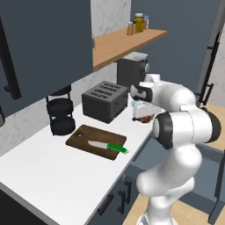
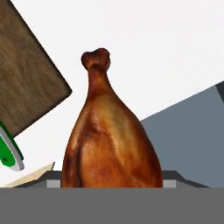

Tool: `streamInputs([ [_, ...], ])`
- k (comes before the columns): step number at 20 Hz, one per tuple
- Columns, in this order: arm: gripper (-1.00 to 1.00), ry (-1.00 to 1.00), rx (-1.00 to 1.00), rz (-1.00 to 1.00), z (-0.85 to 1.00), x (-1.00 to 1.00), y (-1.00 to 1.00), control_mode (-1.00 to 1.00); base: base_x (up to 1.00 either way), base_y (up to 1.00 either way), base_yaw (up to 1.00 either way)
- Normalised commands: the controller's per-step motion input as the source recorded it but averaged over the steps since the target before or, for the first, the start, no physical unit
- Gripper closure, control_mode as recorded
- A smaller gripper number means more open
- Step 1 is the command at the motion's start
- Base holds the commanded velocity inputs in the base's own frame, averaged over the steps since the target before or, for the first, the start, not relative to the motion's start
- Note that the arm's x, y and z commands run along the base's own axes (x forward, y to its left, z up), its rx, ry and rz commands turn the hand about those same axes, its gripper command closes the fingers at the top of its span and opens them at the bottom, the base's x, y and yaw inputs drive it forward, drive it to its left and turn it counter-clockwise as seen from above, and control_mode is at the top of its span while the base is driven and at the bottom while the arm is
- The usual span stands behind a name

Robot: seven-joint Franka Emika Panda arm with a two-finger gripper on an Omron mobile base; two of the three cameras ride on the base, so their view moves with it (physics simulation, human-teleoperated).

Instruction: Pick up the knife from the drawer and place it on the cutting board. Then place the meat from the plate to the cutting board.

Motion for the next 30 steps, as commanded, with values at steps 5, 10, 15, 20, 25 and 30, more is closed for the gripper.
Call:
streamInputs([
  [5,1.0,0.2,-0.15,0.48,0.0,-0.12,1.0,-1.0,0.0,0.0,0.0],
  [10,1.0,0.19,-0.06,0.52,-0.16,-0.01,1.0,-1.0,0.0,0.0,0.0],
  [15,1.0,0.06,-0.02,0.37,-0.21,0.09,0.99,-1.0,0.0,0.0,0.0],
  [20,1.0,0.01,0.0,0.16,-0.36,0.38,0.41,-1.0,0.0,0.0,0.0],
  [25,1.0,0.0,0.05,0.07,-0.26,0.43,-0.01,-1.0,0.0,0.0,0.0],
  [30,1.0,-0.01,0.12,0.03,-0.2,-0.33,0.0,-1.0,0.0,0.0,0.0],
])
